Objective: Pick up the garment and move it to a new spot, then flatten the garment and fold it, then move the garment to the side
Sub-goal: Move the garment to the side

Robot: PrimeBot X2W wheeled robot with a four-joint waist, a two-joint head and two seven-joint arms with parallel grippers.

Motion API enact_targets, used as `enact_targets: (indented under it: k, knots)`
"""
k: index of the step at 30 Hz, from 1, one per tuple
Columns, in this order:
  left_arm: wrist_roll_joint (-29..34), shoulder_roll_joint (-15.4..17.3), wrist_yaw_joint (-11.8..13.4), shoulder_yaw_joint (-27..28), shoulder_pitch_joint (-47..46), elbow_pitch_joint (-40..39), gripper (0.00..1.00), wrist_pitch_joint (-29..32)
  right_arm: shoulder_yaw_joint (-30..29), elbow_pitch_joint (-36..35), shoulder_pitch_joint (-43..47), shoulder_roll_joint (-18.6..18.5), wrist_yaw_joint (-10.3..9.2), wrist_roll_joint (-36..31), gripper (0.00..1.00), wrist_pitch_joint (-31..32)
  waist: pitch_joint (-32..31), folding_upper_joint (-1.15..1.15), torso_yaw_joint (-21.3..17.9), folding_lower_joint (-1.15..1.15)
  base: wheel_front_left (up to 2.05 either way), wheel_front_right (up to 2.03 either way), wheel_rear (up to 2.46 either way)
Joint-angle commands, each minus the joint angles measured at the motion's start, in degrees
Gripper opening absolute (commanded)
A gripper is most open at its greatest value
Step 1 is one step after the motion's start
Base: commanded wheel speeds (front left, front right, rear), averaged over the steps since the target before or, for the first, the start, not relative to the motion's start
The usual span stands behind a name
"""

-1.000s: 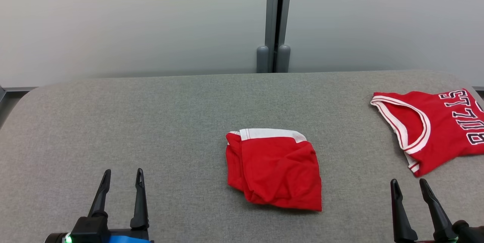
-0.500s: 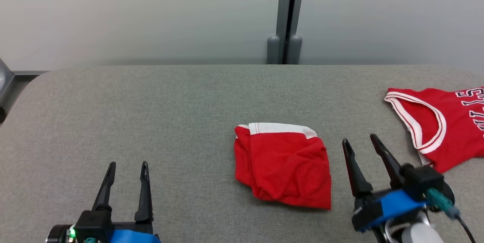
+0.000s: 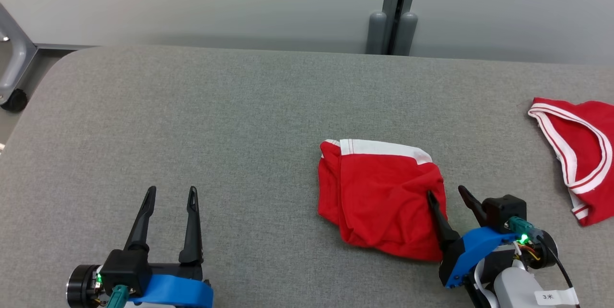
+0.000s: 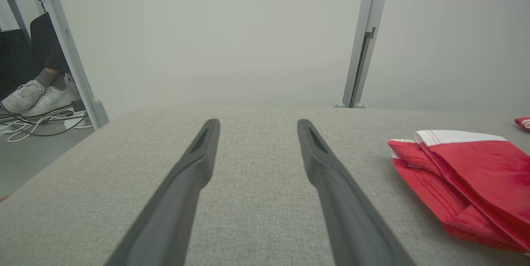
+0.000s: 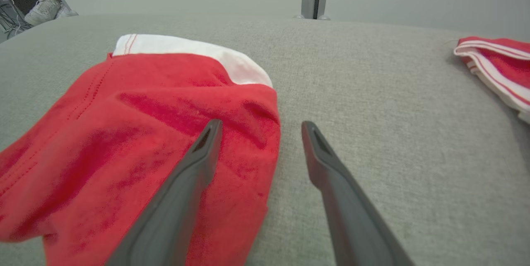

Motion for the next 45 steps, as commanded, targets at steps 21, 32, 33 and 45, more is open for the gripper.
enact_targets:
  k: [21,32,33,45]
  knots:
    - [-0.8,-0.2,0.7,-1.2,-2.1,0.3,1.0,-0.1,8.7,15.7,-6.2,0.1,0.03,5.5,0.0,-6.4,1.5,-0.01,0.8,-0.01,0.0,0.0,0.0]
    - [-1.6,-0.2,1.1,-1.3,-0.8,0.0,1.0,-0.1,6.4,13.8,-6.9,-2.0,0.02,4.3,0.0,-7.5,1.0,-0.01,-0.2,-0.01,0.0,0.0,0.0]
    - [-1.6,-0.2,1.1,-1.5,-0.9,-0.2,1.0,-0.1,6.1,12.8,-6.6,-2.6,0.02,4.4,0.0,-7.5,1.0,-0.01,-0.5,-0.01,0.0,0.0,0.0]
    - [-0.4,-0.1,0.1,-1.1,-2.6,-1.0,1.0,-0.1,3.7,5.2,-3.5,-7.8,0.02,5.0,0.0,-7.5,3.4,-0.01,-11.8,-0.01,0.0,0.0,0.0]
